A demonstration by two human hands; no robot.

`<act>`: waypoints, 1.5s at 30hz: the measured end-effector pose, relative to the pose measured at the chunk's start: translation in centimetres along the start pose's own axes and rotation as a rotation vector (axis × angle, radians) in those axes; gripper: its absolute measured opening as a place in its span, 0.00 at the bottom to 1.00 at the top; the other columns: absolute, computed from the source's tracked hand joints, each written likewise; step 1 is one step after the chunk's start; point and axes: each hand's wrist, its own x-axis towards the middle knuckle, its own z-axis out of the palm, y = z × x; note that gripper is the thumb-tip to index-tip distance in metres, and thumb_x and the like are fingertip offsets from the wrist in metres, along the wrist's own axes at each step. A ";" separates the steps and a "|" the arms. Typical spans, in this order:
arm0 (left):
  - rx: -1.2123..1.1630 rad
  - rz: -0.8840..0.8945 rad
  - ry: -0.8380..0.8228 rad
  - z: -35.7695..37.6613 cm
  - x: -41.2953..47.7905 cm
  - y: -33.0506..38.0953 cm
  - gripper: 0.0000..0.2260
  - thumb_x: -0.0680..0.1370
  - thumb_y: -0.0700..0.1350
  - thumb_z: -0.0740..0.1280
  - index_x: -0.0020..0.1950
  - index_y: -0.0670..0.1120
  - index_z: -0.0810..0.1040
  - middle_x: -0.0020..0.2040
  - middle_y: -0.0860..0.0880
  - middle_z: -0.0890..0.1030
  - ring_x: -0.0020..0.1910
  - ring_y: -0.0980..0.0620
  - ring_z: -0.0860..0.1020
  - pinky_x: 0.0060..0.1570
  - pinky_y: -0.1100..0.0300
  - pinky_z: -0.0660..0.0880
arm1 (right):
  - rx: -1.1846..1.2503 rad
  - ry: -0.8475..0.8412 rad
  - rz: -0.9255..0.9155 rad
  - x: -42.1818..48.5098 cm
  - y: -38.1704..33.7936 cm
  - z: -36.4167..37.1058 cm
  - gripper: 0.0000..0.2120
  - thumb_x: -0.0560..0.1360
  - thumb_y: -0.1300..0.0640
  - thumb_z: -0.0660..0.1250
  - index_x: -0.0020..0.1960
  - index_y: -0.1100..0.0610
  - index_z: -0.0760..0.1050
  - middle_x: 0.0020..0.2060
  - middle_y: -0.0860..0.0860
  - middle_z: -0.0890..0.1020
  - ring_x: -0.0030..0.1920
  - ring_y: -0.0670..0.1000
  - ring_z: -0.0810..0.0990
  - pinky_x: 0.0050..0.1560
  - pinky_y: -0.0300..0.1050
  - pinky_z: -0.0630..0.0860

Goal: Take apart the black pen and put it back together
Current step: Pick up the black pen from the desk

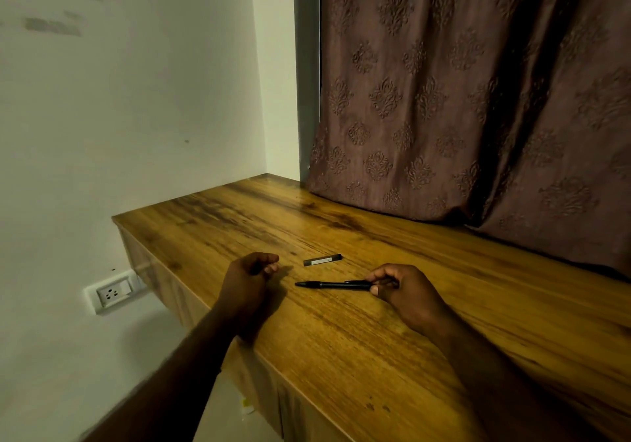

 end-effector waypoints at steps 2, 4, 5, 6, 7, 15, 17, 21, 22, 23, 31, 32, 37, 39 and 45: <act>0.184 0.027 -0.097 1.4 -1.2 -0.1 0.08 0.75 0.39 0.69 0.51 0.50 0.80 0.46 0.45 0.83 0.45 0.44 0.82 0.49 0.46 0.81 | 0.020 -0.014 -0.005 0.0 -0.1 0.0 0.13 0.73 0.68 0.70 0.49 0.50 0.81 0.46 0.55 0.84 0.48 0.52 0.82 0.52 0.46 0.79; 0.557 0.203 -0.180 2.9 -2.6 -0.5 0.17 0.73 0.48 0.70 0.61 0.53 0.74 0.56 0.48 0.78 0.53 0.48 0.79 0.55 0.47 0.78 | 0.034 -0.021 -0.006 0.0 -0.2 -0.1 0.14 0.73 0.69 0.69 0.52 0.53 0.81 0.47 0.55 0.84 0.48 0.50 0.82 0.52 0.43 0.78; 0.792 0.331 -0.195 3.7 -3.2 -0.6 0.21 0.73 0.51 0.68 0.65 0.53 0.71 0.60 0.49 0.75 0.57 0.50 0.76 0.58 0.49 0.75 | 0.049 -0.026 -0.004 -0.1 -0.3 -0.2 0.14 0.73 0.70 0.69 0.53 0.55 0.81 0.47 0.55 0.83 0.47 0.49 0.81 0.50 0.41 0.78; 0.969 0.452 -0.203 4.6 -3.7 -0.7 0.22 0.73 0.54 0.65 0.67 0.53 0.69 0.62 0.50 0.73 0.60 0.50 0.73 0.61 0.49 0.71 | 0.066 -0.031 -0.004 -0.2 -0.4 -0.2 0.13 0.73 0.70 0.68 0.54 0.56 0.81 0.46 0.55 0.83 0.46 0.48 0.81 0.48 0.39 0.77; 1.055 0.526 -0.205 5.5 -4.1 -0.6 0.22 0.74 0.54 0.63 0.68 0.54 0.68 0.64 0.50 0.72 0.61 0.50 0.71 0.62 0.49 0.68 | 0.080 -0.033 -0.003 -0.3 -0.4 -0.3 0.13 0.74 0.70 0.68 0.55 0.57 0.80 0.45 0.55 0.83 0.45 0.48 0.81 0.47 0.37 0.76; 1.008 0.586 -0.159 8.6 -3.3 0.0 0.12 0.77 0.51 0.62 0.57 0.50 0.77 0.53 0.47 0.79 0.54 0.46 0.75 0.53 0.51 0.73 | 0.169 0.003 0.025 -0.3 -0.7 -0.5 0.09 0.75 0.66 0.69 0.51 0.54 0.81 0.41 0.53 0.86 0.43 0.48 0.83 0.44 0.38 0.74; 0.937 0.618 -0.176 8.8 -3.0 0.0 0.10 0.77 0.48 0.62 0.53 0.47 0.79 0.49 0.45 0.80 0.50 0.46 0.76 0.49 0.51 0.74 | 0.166 -0.003 0.027 -0.3 -0.6 -0.6 0.09 0.74 0.66 0.70 0.50 0.53 0.81 0.40 0.51 0.85 0.42 0.46 0.82 0.44 0.37 0.74; 0.863 0.644 -0.230 8.7 -2.6 0.0 0.08 0.77 0.43 0.63 0.52 0.44 0.79 0.47 0.42 0.80 0.47 0.44 0.76 0.46 0.52 0.74 | 0.206 -0.002 0.030 -0.4 -0.8 -0.6 0.11 0.73 0.68 0.70 0.47 0.52 0.80 0.38 0.51 0.85 0.42 0.48 0.82 0.46 0.41 0.76; 0.839 0.642 -0.240 8.6 -2.5 0.1 0.07 0.77 0.42 0.64 0.52 0.43 0.80 0.47 0.41 0.80 0.47 0.44 0.76 0.46 0.52 0.73 | 0.201 0.001 0.035 -0.4 -0.8 -0.5 0.11 0.73 0.67 0.71 0.47 0.52 0.80 0.38 0.51 0.85 0.42 0.48 0.81 0.46 0.42 0.76; 0.815 0.637 -0.250 8.6 -2.4 0.1 0.07 0.77 0.41 0.65 0.52 0.42 0.80 0.46 0.41 0.80 0.46 0.44 0.76 0.46 0.51 0.74 | 0.190 0.003 0.040 -0.3 -0.8 -0.4 0.10 0.73 0.66 0.71 0.46 0.52 0.80 0.38 0.52 0.85 0.41 0.49 0.82 0.46 0.44 0.77; 0.701 0.604 -0.291 8.5 -2.2 0.2 0.04 0.77 0.38 0.65 0.46 0.40 0.80 0.42 0.41 0.81 0.41 0.44 0.78 0.42 0.50 0.75 | 0.115 0.042 0.014 -0.2 -0.6 -0.1 0.05 0.76 0.59 0.68 0.42 0.54 0.80 0.35 0.49 0.85 0.37 0.45 0.80 0.43 0.39 0.77; 0.697 0.598 -0.280 8.5 -2.2 0.2 0.04 0.76 0.38 0.65 0.46 0.40 0.80 0.42 0.42 0.81 0.41 0.44 0.78 0.42 0.51 0.75 | 0.103 0.035 0.013 -0.2 -0.6 -0.1 0.07 0.77 0.58 0.67 0.41 0.54 0.79 0.34 0.48 0.84 0.36 0.42 0.79 0.42 0.37 0.75; 0.637 0.609 -0.284 8.4 -2.2 0.1 0.15 0.76 0.49 0.61 0.43 0.39 0.80 0.39 0.41 0.81 0.38 0.44 0.78 0.37 0.54 0.72 | 0.070 0.024 0.017 -0.1 -0.6 -0.1 0.05 0.77 0.61 0.67 0.44 0.58 0.79 0.34 0.48 0.83 0.34 0.42 0.77 0.40 0.36 0.74; 0.661 0.609 -0.279 8.5 -2.4 0.2 0.18 0.77 0.52 0.58 0.44 0.39 0.80 0.38 0.41 0.81 0.36 0.46 0.76 0.35 0.56 0.71 | 0.094 0.023 0.029 -0.2 -0.6 -0.1 0.04 0.76 0.64 0.67 0.46 0.59 0.79 0.36 0.52 0.84 0.38 0.46 0.79 0.43 0.40 0.75; 0.672 0.660 -0.283 8.5 -3.0 0.5 0.21 0.75 0.54 0.58 0.45 0.37 0.80 0.37 0.40 0.80 0.33 0.49 0.73 0.33 0.56 0.68 | 0.071 0.050 0.026 -0.4 -0.8 0.0 0.04 0.77 0.64 0.66 0.48 0.61 0.79 0.37 0.53 0.84 0.37 0.45 0.78 0.40 0.36 0.74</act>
